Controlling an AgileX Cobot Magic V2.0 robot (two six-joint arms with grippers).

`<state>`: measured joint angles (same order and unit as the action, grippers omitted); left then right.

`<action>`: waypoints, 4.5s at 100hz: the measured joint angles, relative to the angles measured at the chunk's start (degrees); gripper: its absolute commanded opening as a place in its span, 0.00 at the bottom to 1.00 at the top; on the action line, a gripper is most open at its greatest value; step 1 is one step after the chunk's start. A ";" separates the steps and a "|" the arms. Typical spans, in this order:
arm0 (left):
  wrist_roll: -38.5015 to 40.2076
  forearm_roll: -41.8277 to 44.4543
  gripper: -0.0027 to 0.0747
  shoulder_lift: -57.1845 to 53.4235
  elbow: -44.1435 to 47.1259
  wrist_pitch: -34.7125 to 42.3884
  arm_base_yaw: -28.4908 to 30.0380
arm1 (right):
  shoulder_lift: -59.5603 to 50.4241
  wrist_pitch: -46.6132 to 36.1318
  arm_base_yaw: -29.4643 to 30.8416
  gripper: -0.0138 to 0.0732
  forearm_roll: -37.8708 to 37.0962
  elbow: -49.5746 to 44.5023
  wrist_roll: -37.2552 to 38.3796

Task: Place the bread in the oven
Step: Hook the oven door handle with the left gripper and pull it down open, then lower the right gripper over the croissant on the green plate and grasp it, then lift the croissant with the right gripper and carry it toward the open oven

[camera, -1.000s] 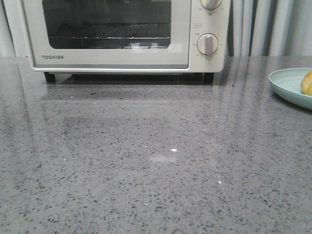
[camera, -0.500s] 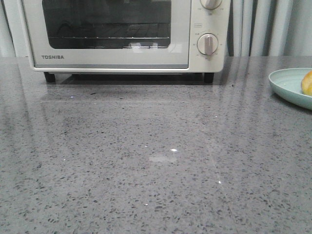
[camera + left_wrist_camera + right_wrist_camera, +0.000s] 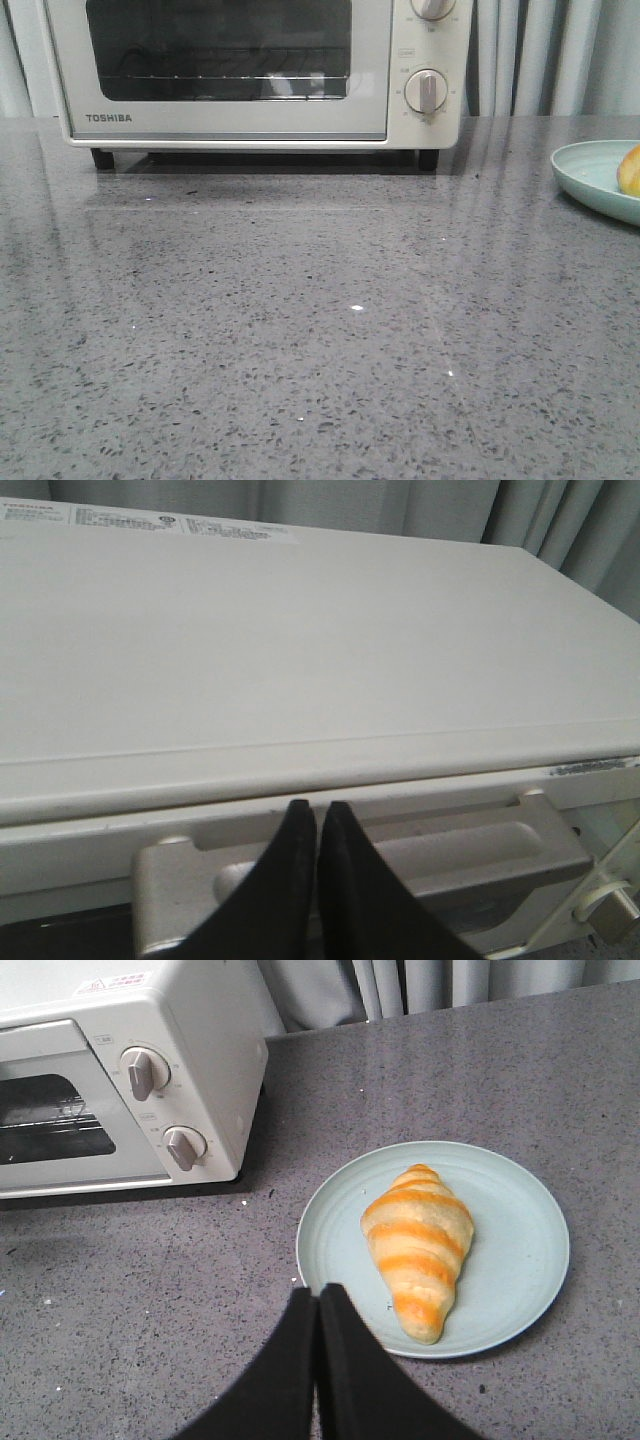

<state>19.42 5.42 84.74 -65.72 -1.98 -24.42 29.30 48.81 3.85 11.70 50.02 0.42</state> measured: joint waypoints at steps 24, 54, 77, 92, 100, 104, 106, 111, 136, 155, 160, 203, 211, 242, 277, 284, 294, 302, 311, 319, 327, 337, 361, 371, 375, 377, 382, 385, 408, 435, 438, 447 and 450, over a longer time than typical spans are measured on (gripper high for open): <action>-0.10 -1.89 0.01 -5.65 8.44 1.44 -0.25 | 0.00 0.00 0.00 0.10 0.00 0.00 0.00; -0.10 -6.34 0.01 -30.08 24.06 -15.95 -6.98 | 0.00 3.38 0.00 0.10 0.00 0.00 0.00; -0.10 -5.76 0.01 -51.12 24.04 -19.04 -11.35 | 0.00 4.92 0.00 0.10 0.00 0.00 0.00; -0.10 -3.57 0.01 -58.47 24.04 -25.46 -11.35 | 1.95 5.21 0.00 0.10 0.00 0.00 0.00; -0.10 -3.16 0.01 -60.59 24.04 -28.26 -11.35 | 4.49 6.14 0.00 0.10 0.00 0.00 0.00; -0.10 -3.12 0.01 -61.43 24.04 -29.36 -11.35 | 6.24 6.43 0.00 0.10 0.00 0.00 0.00; -0.10 -3.00 0.01 -61.79 24.04 -29.81 -11.35 | 7.17 6.68 0.00 0.10 0.00 0.00 0.00; -0.10 -3.02 0.01 -62.41 24.04 -30.69 -11.35 | 9.47 6.80 0.00 0.10 0.00 0.00 0.00; -0.10 -2.89 0.01 -63.85 24.04 -31.76 -11.35 | 20.52 0.26 0.00 0.27 -0.66 0.42 0.00; -0.10 -2.89 0.01 -63.85 24.04 -31.85 -11.35 | 31.43 1.56 0.00 0.74 -0.96 5.73 0.00; -0.10 -2.89 0.01 -63.85 24.04 -31.85 -11.35 | 33.90 2.22 0.00 0.76 -0.96 7.62 0.00; -0.10 -2.89 0.01 -63.85 24.04 -31.96 -11.35 | 48.40 6.57 0.00 0.75 -3.32 21.42 0.00; -0.10 -2.89 0.01 -63.85 24.04 -31.96 -11.35 | 50.64 7.40 0.00 0.75 -3.73 22.53 0.00; -0.10 -2.89 0.01 -63.85 24.04 -31.96 -11.35 | 57.07 7.76 0.00 0.75 -6.21 23.51 0.00; -0.10 -2.99 0.01 -63.85 24.04 -31.96 -11.35 | 61.22 7.34 0.00 0.75 -7.46 23.55 0.00; -0.10 -2.99 0.01 -63.85 24.04 -31.96 -11.35 | 61.65 7.21 0.00 0.75 -7.69 23.55 0.00; -0.10 -2.99 0.01 -63.85 24.04 -31.96 -11.35 | 61.87 6.80 0.00 0.75 -8.05 23.55 0.00; -0.10 -2.99 0.01 -63.85 24.04 -31.96 -11.35 | 61.87 6.71 0.00 0.75 -8.07 23.55 0.00; -0.10 -2.99 0.01 -63.85 24.04 -31.85 -11.35 | 61.87 6.59 0.00 0.75 -8.19 23.64 0.00; -0.10 -2.99 0.01 -63.85 24.04 -31.78 -11.35 | 61.87 6.48 0.00 0.68 -8.29 23.76 0.00; -0.10 -2.99 0.01 -63.85 24.04 -31.73 -11.35 | 61.87 6.35 0.00 0.53 -8.29 23.76 0.00; -0.10 -2.99 0.01 -63.85 24.04 -31.73 -11.35 | 61.87 6.35 0.00 0.34 -8.38 23.76 0.00; -0.10 -3.09 0.01 -63.85 24.04 -31.64 -11.35 | 61.87 6.35 0.00 0.07 -8.38 23.76 0.00; -0.10 -3.09 0.01 -63.85 24.04 -31.64 -11.35 | 61.87 6.35 0.00 0.07 -8.38 23.76 0.00; -0.10 -3.21 0.01 -63.85 24.04 -31.64 -11.35 | 61.87 6.35 0.00 0.07 -8.38 23.76 0.00; -0.10 -3.32 0.01 -63.85 24.04 -31.64 -11.35 | 61.87 6.49 0.00 0.07 -8.38 23.76 0.00; -0.10 -3.32 0.01 -63.85 24.04 -31.64 -11.35 | 61.87 6.85 0.00 0.07 -8.38 24.01 0.00; -0.10 -3.32 0.01 -63.85 24.04 -31.64 -11.35 | 61.87 7.24 0.00 0.07 -8.38 24.15 0.00; -0.10 -3.44 0.01 -63.85 24.04 -31.64 -11.35 | 61.87 10.82 0.00 0.07 -8.38 27.14 -0.42; -0.10 -3.44 0.01 -63.85 24.04 -30.84 -11.35 | 60.23 18.45 -1.44 0.07 -8.51 32.57 -3.98; -0.10 -3.44 0.01 -63.85 24.04 -30.57 -11.35 | 59.77 19.49 -1.99 0.07 -8.51 33.15 -4.71; -0.10 -3.44 0.01 -63.85 24.04 -29.52 -11.35 | 57.94 21.51 -3.62 0.07 -8.51 34.87 -6.46; -0.10 -3.44 0.01 -63.95 24.04 -29.21 -11.35 | 57.28 21.77 -4.49 0.07 -8.51 35.34 -6.89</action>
<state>19.31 1.98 20.79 -41.68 -31.19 -35.76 86.58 70.58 -0.64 3.19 85.36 -6.47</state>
